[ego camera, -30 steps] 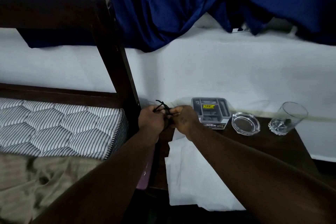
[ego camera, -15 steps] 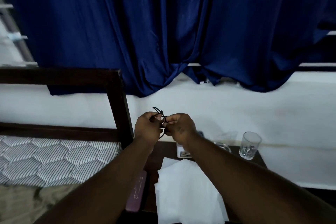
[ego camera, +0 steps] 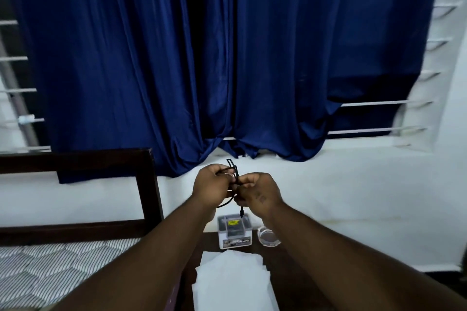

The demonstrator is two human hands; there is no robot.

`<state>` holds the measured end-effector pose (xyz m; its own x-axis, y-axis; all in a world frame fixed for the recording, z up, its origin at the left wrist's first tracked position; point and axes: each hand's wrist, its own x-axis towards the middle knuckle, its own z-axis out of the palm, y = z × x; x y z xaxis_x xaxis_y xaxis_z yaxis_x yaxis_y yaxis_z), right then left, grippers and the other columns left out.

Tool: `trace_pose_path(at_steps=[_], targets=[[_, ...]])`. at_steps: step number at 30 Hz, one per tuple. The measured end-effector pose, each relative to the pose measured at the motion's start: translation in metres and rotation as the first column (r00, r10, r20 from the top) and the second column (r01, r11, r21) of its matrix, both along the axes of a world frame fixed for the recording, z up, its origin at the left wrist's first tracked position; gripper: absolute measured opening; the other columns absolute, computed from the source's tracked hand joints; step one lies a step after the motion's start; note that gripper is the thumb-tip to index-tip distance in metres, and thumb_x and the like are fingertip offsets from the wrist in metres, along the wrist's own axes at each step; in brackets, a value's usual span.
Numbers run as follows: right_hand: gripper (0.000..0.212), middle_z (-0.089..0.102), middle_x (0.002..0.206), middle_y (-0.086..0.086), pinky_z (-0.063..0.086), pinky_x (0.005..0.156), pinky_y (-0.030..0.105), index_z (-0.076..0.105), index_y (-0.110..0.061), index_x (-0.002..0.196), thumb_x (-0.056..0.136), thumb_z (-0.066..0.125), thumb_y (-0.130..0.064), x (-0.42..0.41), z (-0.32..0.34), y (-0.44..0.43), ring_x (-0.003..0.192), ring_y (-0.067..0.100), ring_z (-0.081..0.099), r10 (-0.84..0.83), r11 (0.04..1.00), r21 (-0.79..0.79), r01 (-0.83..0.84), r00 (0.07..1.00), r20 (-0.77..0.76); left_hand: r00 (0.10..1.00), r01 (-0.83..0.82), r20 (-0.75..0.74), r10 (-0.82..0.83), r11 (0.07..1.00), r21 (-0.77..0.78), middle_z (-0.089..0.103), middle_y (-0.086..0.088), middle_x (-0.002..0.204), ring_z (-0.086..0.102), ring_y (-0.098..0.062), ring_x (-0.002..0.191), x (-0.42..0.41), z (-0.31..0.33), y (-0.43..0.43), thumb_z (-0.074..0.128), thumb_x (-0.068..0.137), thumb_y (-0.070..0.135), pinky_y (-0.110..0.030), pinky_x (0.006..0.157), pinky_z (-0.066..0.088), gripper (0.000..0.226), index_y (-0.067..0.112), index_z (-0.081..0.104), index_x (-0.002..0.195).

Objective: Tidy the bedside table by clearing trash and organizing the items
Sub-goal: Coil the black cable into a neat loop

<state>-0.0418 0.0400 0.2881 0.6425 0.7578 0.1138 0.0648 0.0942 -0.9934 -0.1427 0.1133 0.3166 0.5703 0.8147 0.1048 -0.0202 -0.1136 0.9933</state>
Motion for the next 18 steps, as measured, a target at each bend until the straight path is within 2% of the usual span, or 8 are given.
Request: trace_pose_path(at_steps=[1, 4, 8, 13, 18], targets=[[0.001, 0.067, 0.078, 0.02, 0.049, 0.061, 0.036, 0.072, 0.002, 0.087, 0.088, 0.073, 0.002, 0.0, 0.004, -0.013, 0.065, 0.028, 0.06, -0.001, 1.0, -0.002, 0.001, 1.0, 0.008, 0.999, 0.031, -0.008, -0.031, 0.999, 0.007, 0.067, -0.013, 0.092, 0.065, -0.026, 0.075, -0.001, 0.005, -0.01, 0.054, 0.093, -0.009, -0.034, 0.066, 0.061, 0.02, -0.002, 0.066, 0.108], [0.016, 0.065, 0.075, 0.017, 0.045, 0.049, 0.026, 0.069, 0.006, 0.094, 0.09, 0.075, -0.008, 0.003, 0.014, -0.051, 0.051, 0.022, 0.054, -0.015, 0.999, -0.036, 0.018, 0.998, 0.069, 0.993, 0.113, -0.038, -0.112, 0.993, 0.03, 0.066, -0.017, 0.091, 0.064, -0.028, 0.077, 0.0, 0.018, -0.039, 0.057, 0.094, -0.007, -0.032, 0.062, 0.06, 0.021, -0.002, 0.065, 0.112], [0.029, 0.065, 0.068, 0.014, 0.043, 0.046, 0.022, 0.07, 0.004, 0.094, 0.089, 0.077, -0.024, 0.004, 0.029, -0.097, 0.051, 0.017, 0.053, -0.051, 0.998, -0.03, 0.055, 0.991, 0.124, 0.983, 0.169, -0.092, -0.162, 0.982, 0.082, 0.071, -0.011, 0.09, 0.069, -0.021, 0.073, 0.002, 0.032, -0.07, 0.06, 0.091, -0.002, -0.033, 0.07, 0.057, 0.023, 0.006, 0.067, 0.112], [0.028, 0.057, 0.056, 0.005, 0.043, 0.046, 0.024, 0.07, 0.001, 0.085, 0.085, 0.081, -0.025, 0.005, 0.045, -0.135, 0.047, 0.014, 0.05, -0.133, 0.991, -0.012, 0.136, 0.98, 0.147, 0.975, 0.207, -0.108, -0.196, 0.973, 0.105, 0.075, -0.012, 0.089, 0.072, -0.023, 0.073, 0.004, 0.044, -0.1, 0.06, 0.094, 0.003, -0.037, 0.072, 0.059, 0.016, 0.006, 0.068, 0.108], [0.021, 0.057, 0.048, -0.003, 0.045, 0.048, 0.025, 0.074, -0.004, 0.077, 0.08, 0.081, -0.024, 0.006, 0.061, -0.164, 0.048, 0.013, 0.052, -0.182, 0.976, -0.061, 0.209, 0.939, 0.293, 0.97, 0.215, -0.159, -0.182, 0.95, 0.224, 0.073, -0.015, 0.087, 0.068, -0.024, 0.069, 0.006, 0.053, -0.122, 0.06, 0.093, 0.006, -0.034, 0.067, 0.059, 0.02, 0.009, 0.067, 0.111]])
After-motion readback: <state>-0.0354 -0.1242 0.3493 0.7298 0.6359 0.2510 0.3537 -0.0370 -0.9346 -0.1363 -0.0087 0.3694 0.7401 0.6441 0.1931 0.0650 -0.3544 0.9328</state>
